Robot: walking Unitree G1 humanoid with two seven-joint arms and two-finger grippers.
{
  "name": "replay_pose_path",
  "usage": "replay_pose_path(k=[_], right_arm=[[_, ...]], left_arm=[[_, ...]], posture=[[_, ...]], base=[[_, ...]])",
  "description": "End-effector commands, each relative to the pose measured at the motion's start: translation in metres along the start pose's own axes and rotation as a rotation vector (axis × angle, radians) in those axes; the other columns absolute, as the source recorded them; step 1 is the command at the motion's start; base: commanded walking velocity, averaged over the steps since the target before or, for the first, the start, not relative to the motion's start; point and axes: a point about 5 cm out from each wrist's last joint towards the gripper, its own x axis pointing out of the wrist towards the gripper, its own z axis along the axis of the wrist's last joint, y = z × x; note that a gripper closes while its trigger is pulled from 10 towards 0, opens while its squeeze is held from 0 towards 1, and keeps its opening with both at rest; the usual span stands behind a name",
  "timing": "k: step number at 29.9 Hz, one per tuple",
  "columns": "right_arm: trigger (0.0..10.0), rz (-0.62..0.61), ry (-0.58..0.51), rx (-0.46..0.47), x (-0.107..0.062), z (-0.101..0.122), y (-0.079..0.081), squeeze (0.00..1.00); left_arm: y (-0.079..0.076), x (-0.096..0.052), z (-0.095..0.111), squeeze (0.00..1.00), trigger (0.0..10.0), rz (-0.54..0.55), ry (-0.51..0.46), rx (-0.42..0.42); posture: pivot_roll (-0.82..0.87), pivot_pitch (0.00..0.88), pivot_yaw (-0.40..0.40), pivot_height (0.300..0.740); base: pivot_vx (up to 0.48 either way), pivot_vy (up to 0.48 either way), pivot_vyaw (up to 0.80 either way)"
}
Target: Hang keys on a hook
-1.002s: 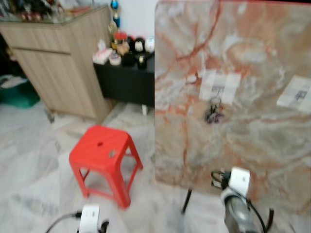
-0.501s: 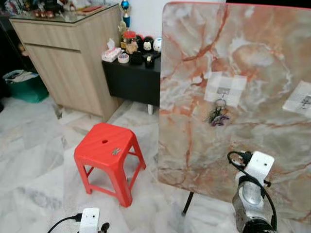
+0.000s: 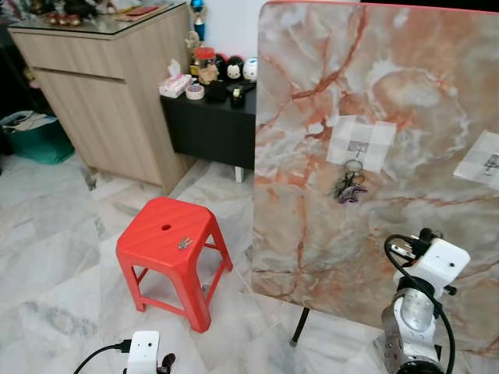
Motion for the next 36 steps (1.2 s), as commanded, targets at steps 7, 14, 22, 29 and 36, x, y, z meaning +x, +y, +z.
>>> replay_pose_path(k=[7, 14, 22, 29, 36], right_arm=[[10.0, 0.039, 0.036, 0.005, 0.001, -0.001, 0.007, 0.0], [10.0, 0.089, 0.05, 0.05, 0.004, 0.006, 0.021, 0.0], [10.0, 0.284, 0.017, 0.021, 0.01, 0.019, 0.049, 0.0], [10.0, 0.228, -0.013, 0.055, 0.022, 0.031, 0.049, 0.0], [10.0, 0.228, 0.023, 0.062, 0.021, 0.027, 0.05, 0.0]], left_arm=[[-0.001, -0.001, -0.004, 0.0, 10.0, -0.001, 0.021, 0.014], [-0.001, 0.0, -0.003, 0.0, 10.0, 0.0, 0.018, 0.013], [-0.002, 0.0, -0.001, 0.0, 10.0, 0.003, 0.014, 0.004], [-0.002, 0.0, -0.001, 0.0, 10.0, 0.008, 0.016, -0.003], [-0.001, 0.0, -0.001, 0.0, 10.0, 0.008, 0.016, 0.015]], posture=[[0.01, 0.0, -0.016, 0.74], [0.01, 0.0, -0.016, 0.74], [0.01, 0.0, -0.018, 0.74], [0.01, 0.0, -0.018, 0.74], [0.02, 0.0, -0.018, 0.74]], base=[[0.0, 0.0, -0.68], [0.0, 0.0, -0.68], [0.0, 0.0, 0.0], [0.0, 0.0, 0.0], [0.0, -0.04, -0.06]])
